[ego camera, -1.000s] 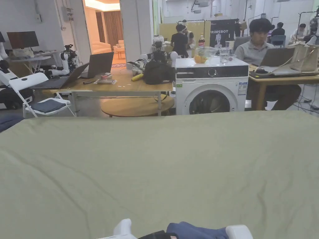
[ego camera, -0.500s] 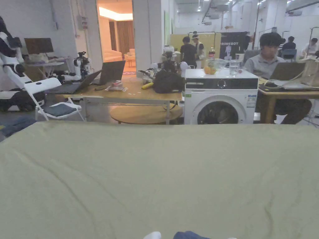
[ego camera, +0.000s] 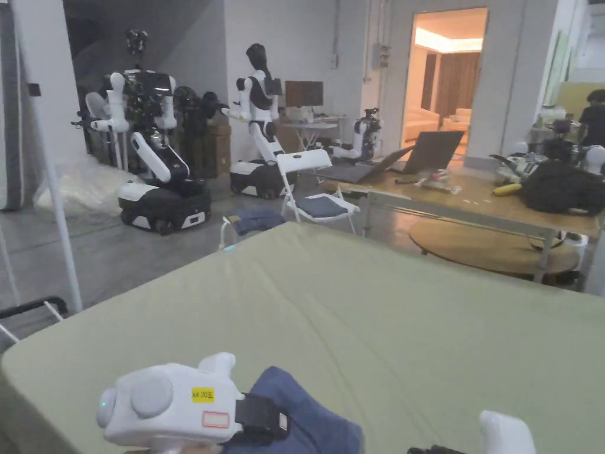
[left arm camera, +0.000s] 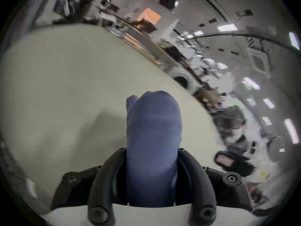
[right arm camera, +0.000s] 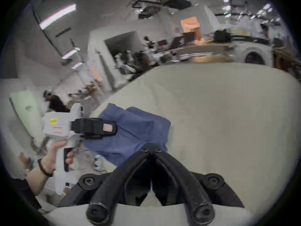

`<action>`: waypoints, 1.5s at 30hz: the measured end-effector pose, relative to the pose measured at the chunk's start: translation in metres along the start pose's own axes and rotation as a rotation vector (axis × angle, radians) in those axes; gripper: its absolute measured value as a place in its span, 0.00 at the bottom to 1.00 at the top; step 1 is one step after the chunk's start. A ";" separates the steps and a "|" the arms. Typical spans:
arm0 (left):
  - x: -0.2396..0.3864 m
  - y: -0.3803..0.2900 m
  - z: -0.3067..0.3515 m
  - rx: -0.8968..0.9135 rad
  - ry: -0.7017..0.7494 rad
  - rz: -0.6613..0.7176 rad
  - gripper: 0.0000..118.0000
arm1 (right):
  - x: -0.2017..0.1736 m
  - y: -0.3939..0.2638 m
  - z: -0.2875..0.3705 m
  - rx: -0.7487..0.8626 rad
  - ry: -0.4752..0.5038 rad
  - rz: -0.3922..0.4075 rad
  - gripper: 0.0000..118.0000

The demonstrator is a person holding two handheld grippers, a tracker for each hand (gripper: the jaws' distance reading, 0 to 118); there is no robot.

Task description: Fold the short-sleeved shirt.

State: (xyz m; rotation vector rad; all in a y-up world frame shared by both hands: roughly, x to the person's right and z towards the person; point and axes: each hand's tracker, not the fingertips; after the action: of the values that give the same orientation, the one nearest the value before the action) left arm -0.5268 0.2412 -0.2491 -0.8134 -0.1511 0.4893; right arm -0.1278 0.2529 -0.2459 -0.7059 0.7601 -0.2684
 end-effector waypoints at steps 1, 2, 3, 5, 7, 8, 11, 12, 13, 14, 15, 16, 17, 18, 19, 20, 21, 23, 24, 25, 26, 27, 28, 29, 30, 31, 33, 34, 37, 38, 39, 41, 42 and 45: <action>-0.025 0.012 -0.003 -0.004 0.059 0.032 0.29 | -0.006 0.003 -0.022 -0.017 0.020 -0.001 0.00; -0.047 0.027 -0.005 0.044 0.098 0.066 0.29 | -0.011 0.004 -0.042 -0.026 0.043 -0.010 0.00; -0.068 0.041 -0.009 0.045 0.113 0.104 0.29 | -0.015 0.002 -0.056 -0.043 0.067 -0.034 0.00; -0.093 0.054 -0.021 0.056 0.133 0.171 0.29 | -0.016 -0.003 -0.075 -0.074 0.121 -0.085 0.00; -0.099 0.061 -0.036 0.057 0.143 0.137 0.31 | -0.011 -0.009 -0.079 -0.073 0.106 -0.080 0.00; -0.098 0.064 -0.041 0.056 0.137 0.131 0.40 | -0.006 -0.013 -0.076 -0.079 0.093 -0.072 0.00; -0.064 0.056 -0.017 0.135 0.343 -0.082 0.60 | 0.014 -0.016 -0.046 -0.051 -0.022 0.029 0.00; -0.052 0.052 -0.006 0.195 0.373 -0.122 0.60 | 0.020 -0.017 -0.029 -0.029 -0.062 0.057 0.00; -0.038 0.048 0.011 0.270 0.381 -0.147 0.60 | 0.027 -0.017 -0.012 0.000 -0.098 0.072 0.00; -0.021 0.043 0.027 0.341 0.364 -0.176 0.60 | 0.034 -0.018 0.007 0.035 -0.130 0.077 0.00; 0.000 0.036 0.043 0.408 0.297 -0.206 0.60 | 0.040 -0.018 0.029 0.069 -0.153 0.076 0.00; 0.022 0.030 0.057 0.461 0.236 -0.232 0.60 | 0.042 -0.019 0.052 0.106 -0.177 0.079 0.00; 0.051 0.020 0.076 0.507 0.179 -0.257 0.60 | 0.046 -0.019 0.074 0.138 -0.209 0.085 0.00; 0.080 0.009 0.090 0.530 0.133 -0.278 0.60 | 0.049 -0.020 0.100 0.176 -0.250 0.099 0.00; 0.103 -0.002 0.100 0.565 0.081 -0.310 0.60 | 0.051 -0.021 0.121 0.206 -0.291 0.115 0.00; 0.128 -0.016 0.110 0.583 0.033 -0.344 0.60 | 0.048 -0.022 0.148 0.242 -0.341 0.132 0.00; 0.154 -0.030 0.121 0.595 -0.011 -0.399 0.60 | 0.050 -0.027 0.174 0.274 -0.382 0.149 0.00; 0.192 -0.061 0.130 0.674 -0.071 -0.471 0.60 | 0.056 -0.043 0.216 0.322 -0.447 0.198 0.00; 0.211 -0.072 0.130 0.670 -0.103 -0.459 0.60 | 0.059 -0.050 0.236 0.347 -0.516 0.198 0.00; 0.223 -0.077 0.130 0.669 -0.146 -0.452 0.58 | 0.062 -0.056 0.251 0.364 -0.568 0.184 0.00; 0.237 -0.085 0.127 0.665 -0.216 -0.471 0.50 | 0.065 -0.062 0.267 0.391 -0.607 0.169 0.00; 0.250 -0.092 0.123 0.682 -0.257 -0.491 0.33 | 0.067 -0.068 0.283 0.432 -0.632 0.156 0.00; 0.263 -0.099 0.118 0.690 -0.252 -0.500 0.19 | 0.063 -0.073 0.297 0.481 -0.650 0.143 0.00; 0.272 -0.099 0.110 0.679 -0.220 -0.514 0.07 | 0.062 -0.078 0.311 0.524 -0.663 0.132 0.00; 0.285 -0.106 0.104 0.663 -0.180 -0.580 0.02 | 0.061 -0.080 0.322 0.540 -0.674 0.127 0.00; 0.294 -0.118 0.100 0.660 -0.125 -0.628 0.01 | 0.059 -0.081 0.330 0.548 -0.701 0.126 0.00; 0.306 -0.140 0.097 0.681 -0.051 -0.688 0.00 | 0.054 -0.085 0.342 0.576 -0.758 0.124 0.00; 0.309 -0.152 0.098 0.754 -0.053 -0.669 0.00 | 0.050 -0.089 0.346 0.591 -0.760 0.128 0.00; 0.316 -0.171 0.099 0.720 -0.039 -0.665 0.00 | 0.038 -0.101 0.352 0.655 -0.776 0.142 0.00; 0.320 -0.177 0.102 0.741 0.020 -0.700 0.00 | 0.034 -0.103 0.351 0.658 -0.793 0.144 0.00; 0.325 -0.182 0.106 0.773 0.074 -0.716 0.00 | 0.029 -0.104 0.351 0.645 -0.827 0.156 0.00; 0.328 -0.181 0.110 0.765 0.056 -0.678 0.00 | 0.022 -0.108 0.348 0.661 -0.862 0.178 0.00; 0.328 -0.183 0.115 0.779 0.028 -0.638 0.00 | 0.018 -0.111 0.348 0.666 -0.855 0.178 0.00; 0.334 -0.181 0.123 0.783 -0.030 -0.674 0.00 | 0.015 -0.106 0.344 0.679 -0.877 0.176 0.00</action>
State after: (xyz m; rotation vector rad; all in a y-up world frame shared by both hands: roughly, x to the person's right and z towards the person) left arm -0.2068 0.3748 -0.0515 0.0368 -0.2282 -0.0966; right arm 0.1291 0.3349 -0.0069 -0.0616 -0.1287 -0.0268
